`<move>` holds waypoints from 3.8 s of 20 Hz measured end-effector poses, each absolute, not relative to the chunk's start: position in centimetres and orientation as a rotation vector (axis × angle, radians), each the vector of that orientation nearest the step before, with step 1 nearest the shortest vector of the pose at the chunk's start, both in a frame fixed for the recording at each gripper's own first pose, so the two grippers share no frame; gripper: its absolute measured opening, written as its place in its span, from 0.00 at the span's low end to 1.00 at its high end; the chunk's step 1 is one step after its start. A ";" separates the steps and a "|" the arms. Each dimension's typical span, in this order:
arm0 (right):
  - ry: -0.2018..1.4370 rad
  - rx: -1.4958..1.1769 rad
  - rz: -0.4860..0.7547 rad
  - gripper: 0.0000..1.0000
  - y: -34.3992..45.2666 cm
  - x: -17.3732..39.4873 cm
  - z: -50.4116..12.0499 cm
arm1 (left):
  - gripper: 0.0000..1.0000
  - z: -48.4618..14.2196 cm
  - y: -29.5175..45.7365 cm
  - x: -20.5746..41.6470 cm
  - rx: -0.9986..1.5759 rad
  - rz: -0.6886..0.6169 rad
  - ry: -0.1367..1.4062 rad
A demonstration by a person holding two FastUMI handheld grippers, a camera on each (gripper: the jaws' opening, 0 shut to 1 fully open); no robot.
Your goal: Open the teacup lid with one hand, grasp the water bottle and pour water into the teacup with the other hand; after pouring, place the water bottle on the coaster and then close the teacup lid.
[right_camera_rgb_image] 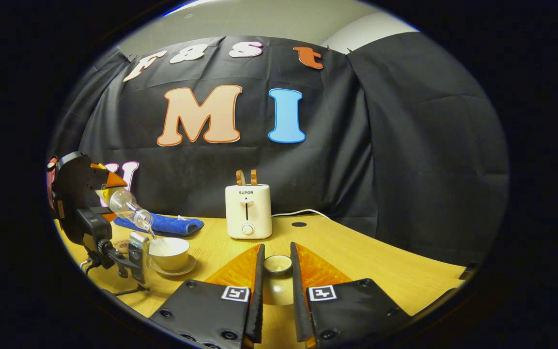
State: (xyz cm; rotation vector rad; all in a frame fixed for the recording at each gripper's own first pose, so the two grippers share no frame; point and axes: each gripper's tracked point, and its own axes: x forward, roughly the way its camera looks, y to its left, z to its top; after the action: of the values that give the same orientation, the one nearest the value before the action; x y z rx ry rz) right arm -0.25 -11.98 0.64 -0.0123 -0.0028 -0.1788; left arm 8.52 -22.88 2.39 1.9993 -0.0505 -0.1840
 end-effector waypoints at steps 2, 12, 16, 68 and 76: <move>-0.003 -0.012 -0.179 0.30 -12.0 -0.3 0.6 | 0.65 2.5 -23.4 8.4 2.037 -0.182 -0.069; -0.002 -0.014 -0.181 0.30 -11.9 -0.3 0.5 | 0.66 4.0 -24.2 8.6 2.202 -0.160 -0.156; -0.003 -0.014 -0.188 0.30 -12.0 -0.3 0.5 | 0.66 3.5 -24.2 8.7 2.133 -0.174 -0.149; -0.004 -0.014 -0.185 0.30 -12.0 -0.3 0.7 | 0.98 -6.3 -21.8 10.0 0.081 -0.353 0.203; 0.000 -0.014 -0.163 0.30 -11.6 -0.3 0.6 | 0.97 -4.9 -21.6 8.7 0.094 -0.357 0.112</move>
State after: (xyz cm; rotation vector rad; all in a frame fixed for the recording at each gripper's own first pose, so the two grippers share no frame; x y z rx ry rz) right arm -0.31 -11.58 0.63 -0.0138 -0.0004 -0.1630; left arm 8.67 -21.59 -4.92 0.0944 0.1122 -0.3573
